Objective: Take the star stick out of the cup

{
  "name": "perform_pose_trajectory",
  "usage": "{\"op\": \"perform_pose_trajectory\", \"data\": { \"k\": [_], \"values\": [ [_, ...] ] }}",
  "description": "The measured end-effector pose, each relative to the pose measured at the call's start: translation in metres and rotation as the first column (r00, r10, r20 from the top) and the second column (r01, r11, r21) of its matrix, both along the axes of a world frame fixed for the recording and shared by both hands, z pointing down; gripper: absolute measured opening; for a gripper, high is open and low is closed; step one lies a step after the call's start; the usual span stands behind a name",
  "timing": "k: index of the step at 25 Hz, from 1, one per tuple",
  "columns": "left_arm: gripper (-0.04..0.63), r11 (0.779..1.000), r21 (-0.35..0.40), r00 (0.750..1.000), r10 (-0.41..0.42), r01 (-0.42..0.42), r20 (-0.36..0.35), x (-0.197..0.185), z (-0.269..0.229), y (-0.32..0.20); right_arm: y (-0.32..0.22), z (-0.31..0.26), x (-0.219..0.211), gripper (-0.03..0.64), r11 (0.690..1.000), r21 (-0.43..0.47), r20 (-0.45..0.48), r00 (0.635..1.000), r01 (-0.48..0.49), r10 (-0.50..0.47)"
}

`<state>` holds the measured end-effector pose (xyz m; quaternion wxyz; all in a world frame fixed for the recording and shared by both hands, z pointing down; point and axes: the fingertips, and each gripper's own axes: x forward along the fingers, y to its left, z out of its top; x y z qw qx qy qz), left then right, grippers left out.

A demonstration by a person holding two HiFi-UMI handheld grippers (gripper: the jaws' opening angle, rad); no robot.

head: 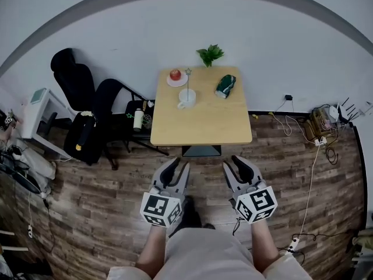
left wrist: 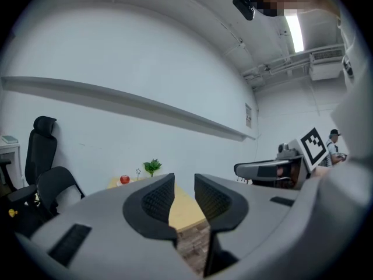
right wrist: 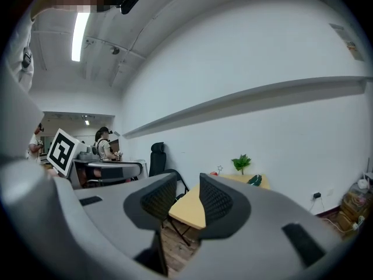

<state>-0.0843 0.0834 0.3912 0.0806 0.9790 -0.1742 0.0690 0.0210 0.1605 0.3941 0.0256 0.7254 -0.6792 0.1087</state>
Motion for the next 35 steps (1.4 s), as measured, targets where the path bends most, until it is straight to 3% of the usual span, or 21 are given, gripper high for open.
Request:
{"op": "perform_pose_trajectory", "data": {
  "k": [11,20,35],
  "values": [
    [0.089,0.999,0.002,0.999,0.038,-0.038,-0.020,0.019,-0.004,-0.102,-0.098,-0.005,0.015,0.121,0.999,-0.008,-0.015,0.999,-0.042,0.042],
    [0.089,0.996,-0.005,0.996,0.091,-0.091,-0.001,0.025,0.006,-0.140,-0.158,0.018,0.016,0.121,0.997,-0.057,-0.004,0.998,-0.057,0.057],
    [0.089,0.999,-0.041,1.000,0.017,-0.016,0.023,0.045,0.024,-0.199,-0.263,0.066,0.064,0.121,0.992,-0.123,-0.001,1.000,0.004,-0.005]
  ]
}}
